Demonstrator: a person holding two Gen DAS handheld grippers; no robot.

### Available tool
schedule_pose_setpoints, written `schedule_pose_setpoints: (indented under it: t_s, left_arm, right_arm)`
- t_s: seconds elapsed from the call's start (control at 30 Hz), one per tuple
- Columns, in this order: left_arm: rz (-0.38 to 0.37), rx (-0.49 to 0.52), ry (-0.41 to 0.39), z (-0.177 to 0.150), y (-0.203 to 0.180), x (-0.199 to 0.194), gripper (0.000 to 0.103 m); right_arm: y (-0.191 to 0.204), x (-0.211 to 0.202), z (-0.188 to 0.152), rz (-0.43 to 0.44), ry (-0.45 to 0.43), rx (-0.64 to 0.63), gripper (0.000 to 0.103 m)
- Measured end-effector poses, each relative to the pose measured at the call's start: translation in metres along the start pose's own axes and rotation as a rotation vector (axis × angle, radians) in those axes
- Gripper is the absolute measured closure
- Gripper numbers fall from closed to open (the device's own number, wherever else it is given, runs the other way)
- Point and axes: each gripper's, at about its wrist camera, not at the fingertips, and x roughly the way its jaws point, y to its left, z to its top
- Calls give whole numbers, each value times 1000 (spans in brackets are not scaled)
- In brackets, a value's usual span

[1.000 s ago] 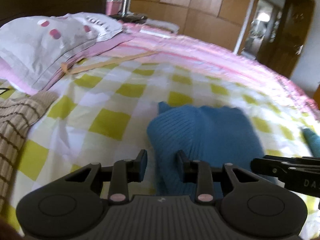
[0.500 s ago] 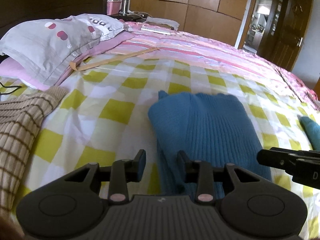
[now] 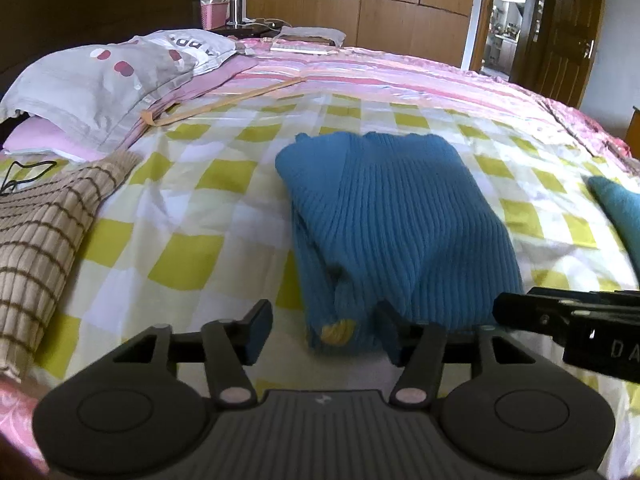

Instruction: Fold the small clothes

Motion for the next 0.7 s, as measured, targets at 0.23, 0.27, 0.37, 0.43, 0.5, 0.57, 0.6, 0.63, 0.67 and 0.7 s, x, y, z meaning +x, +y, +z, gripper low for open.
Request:
schedule_pose_setpoints:
  t_s: [0.23,0.27,0.37,0.43,0.5,0.57,0.6,0.63,0.67,0.7]
  left_arm:
    - [29,30,-25,-15,-5,-18,14]
    - [27,28,-22,-17,-5,-19,13]
    - [36,30,-8,-22,-7,-20,10]
    - [49,35,-2,-26,-9,-20,6]
    - [43,28,3,-28,-10,-20,5]
    - [29,17,0,-31,-10,-22,3]
    - [24,14,-2,-32,-10,-24,1]
    - [22,15,-4,-33,-10,-24,1]
    - [23,19,-5,-33,-11,-25,1]
    - [24,25,-8,-34,-12,-26,0]
  right_arm:
    - [-2,-9,-17,4,-2,21,68]
    - [-2,-10,-19,7,-1,28,68]
    - [-3,-11,-24,9,2,38,68]
    - [-3,-12,-28,4,3,36,68]
    - [-3,-14,-32,-13,3,31,68]
    - [-5,-14,-37,-31,3,26,68]
    - [-6,-15,-39,-36,4,29,68]
    - [-8,-15,-40,-38,6,34,68]
    - [-9,-15,-42,-40,7,39,68]
    - [-10,-15,-43,-43,7,42,68]
